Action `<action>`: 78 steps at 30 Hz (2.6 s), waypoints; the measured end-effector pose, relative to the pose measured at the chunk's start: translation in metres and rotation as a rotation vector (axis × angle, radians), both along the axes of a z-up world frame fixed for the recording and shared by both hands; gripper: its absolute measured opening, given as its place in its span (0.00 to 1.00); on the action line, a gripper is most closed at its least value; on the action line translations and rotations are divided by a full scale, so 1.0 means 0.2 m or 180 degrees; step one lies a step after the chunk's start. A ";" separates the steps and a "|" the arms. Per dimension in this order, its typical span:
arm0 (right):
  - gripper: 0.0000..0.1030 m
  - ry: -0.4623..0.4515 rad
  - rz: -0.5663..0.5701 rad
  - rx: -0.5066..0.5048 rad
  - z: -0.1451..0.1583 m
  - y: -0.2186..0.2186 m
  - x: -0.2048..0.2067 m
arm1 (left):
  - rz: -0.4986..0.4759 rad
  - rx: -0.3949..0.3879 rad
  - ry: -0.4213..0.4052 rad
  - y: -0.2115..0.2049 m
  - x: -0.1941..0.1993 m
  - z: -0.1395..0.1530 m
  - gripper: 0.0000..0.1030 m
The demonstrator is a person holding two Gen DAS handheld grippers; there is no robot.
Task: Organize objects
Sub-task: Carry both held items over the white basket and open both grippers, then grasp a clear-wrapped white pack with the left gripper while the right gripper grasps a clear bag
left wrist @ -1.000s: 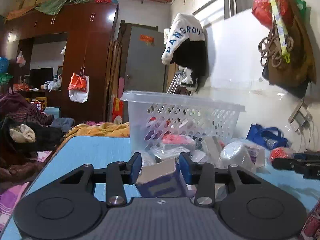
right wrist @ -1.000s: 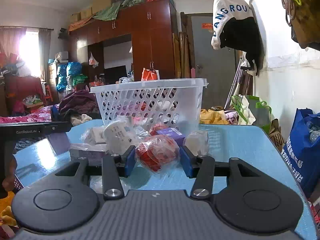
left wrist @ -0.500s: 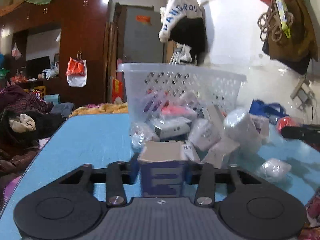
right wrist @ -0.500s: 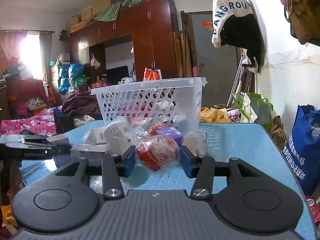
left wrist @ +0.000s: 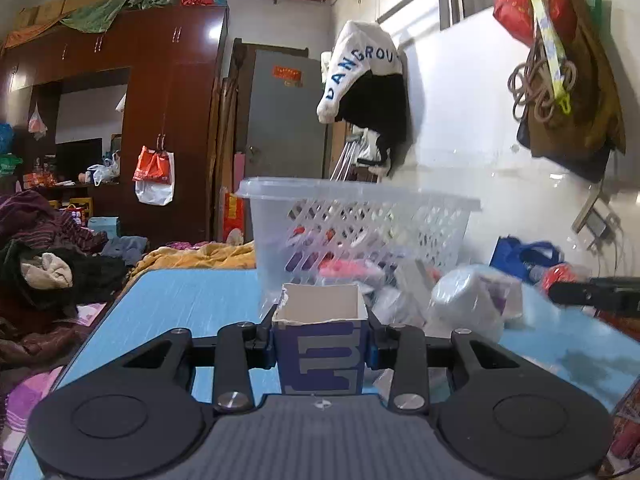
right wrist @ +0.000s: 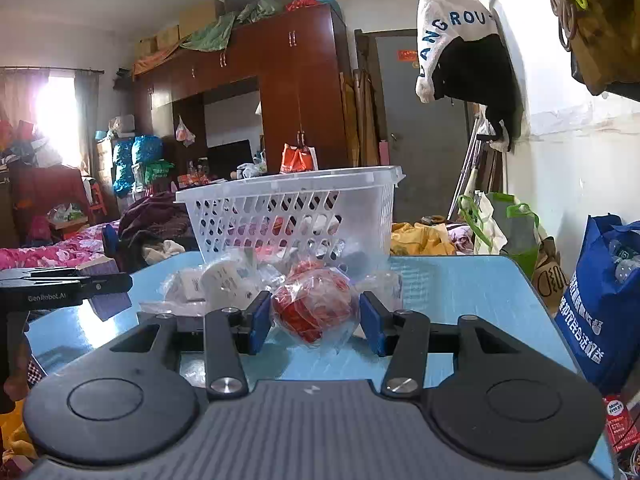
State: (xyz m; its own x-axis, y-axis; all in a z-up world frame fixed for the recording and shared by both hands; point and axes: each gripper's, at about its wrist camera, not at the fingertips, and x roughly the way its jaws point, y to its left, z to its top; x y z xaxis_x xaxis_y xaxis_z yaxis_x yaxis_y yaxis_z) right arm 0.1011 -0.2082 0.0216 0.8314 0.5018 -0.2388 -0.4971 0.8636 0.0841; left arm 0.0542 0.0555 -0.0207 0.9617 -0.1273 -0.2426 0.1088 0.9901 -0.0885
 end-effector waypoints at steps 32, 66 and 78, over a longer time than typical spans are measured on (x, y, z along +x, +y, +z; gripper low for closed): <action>0.55 -0.0061 0.0020 -0.0530 0.43 0.40 0.81 | -0.0194 -0.0066 0.0341 -0.12 0.99 0.59 0.60; 0.43 0.0361 0.0376 -0.0284 -0.14 0.10 -0.09 | -0.0739 0.0017 0.0258 -0.24 0.01 -0.08 0.78; 0.43 0.0306 0.0285 -0.0175 -0.12 0.04 -0.08 | -0.0545 0.0505 0.0202 -0.37 -0.04 -0.14 0.52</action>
